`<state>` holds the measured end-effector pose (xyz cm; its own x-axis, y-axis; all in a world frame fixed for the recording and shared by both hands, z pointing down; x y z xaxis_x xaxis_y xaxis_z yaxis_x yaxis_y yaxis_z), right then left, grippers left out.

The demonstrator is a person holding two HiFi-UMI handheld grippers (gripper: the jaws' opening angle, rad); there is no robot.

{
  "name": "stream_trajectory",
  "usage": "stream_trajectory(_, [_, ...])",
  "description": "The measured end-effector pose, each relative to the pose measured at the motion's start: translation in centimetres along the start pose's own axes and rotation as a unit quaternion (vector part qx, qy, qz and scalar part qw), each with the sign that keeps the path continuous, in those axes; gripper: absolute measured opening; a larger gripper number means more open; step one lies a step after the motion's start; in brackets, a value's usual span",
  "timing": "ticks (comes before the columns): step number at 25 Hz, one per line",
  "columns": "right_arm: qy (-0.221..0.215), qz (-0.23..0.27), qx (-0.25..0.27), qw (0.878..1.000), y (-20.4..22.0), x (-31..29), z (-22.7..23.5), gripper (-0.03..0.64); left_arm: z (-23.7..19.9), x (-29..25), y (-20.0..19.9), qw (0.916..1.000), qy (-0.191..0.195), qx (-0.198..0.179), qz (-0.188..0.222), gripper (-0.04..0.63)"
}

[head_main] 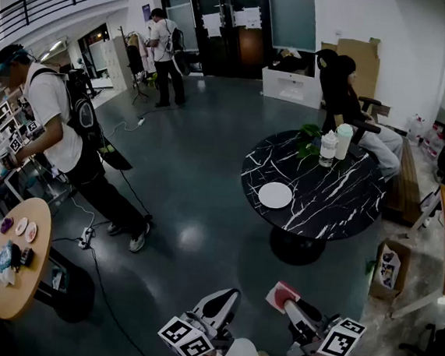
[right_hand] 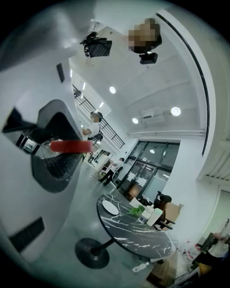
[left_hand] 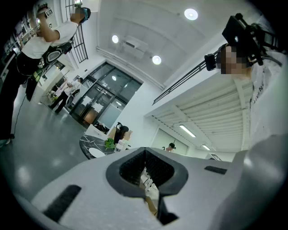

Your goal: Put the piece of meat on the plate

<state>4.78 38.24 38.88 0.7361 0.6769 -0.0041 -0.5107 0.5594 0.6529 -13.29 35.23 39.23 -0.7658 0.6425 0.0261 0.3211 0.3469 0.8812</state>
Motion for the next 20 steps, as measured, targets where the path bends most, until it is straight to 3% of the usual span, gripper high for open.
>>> stream_trajectory(9, [0.040,-0.024,0.019,0.999,-2.1,-3.6,4.8,0.083,-3.9,-6.1,0.3,0.9999,-0.002,-0.009,-0.014,0.009])
stream_trajectory(13, [0.049,-0.045,0.015,0.998,-3.5,-5.9,6.6,0.083,-6.7,-8.8,0.1,0.9996,-0.009,0.012,-0.024,0.009])
stream_trajectory(20, [0.050,-0.049,0.029,0.997,-9.0,-10.5,10.7,0.083,-11.1,-16.1,-2.5,0.9997,0.009,0.004,-0.024,0.009])
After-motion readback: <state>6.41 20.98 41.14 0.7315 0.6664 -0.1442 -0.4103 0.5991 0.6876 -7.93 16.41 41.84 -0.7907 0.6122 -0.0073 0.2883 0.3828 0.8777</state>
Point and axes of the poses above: the fingertips, and each gripper's own axes: x backward along the fingers, z to its right, y out of its underside, the point moved 4 cm from there along x, backward along the fingers, and after that the axes turned 7 degrees about -z, right-handed, at the moved point
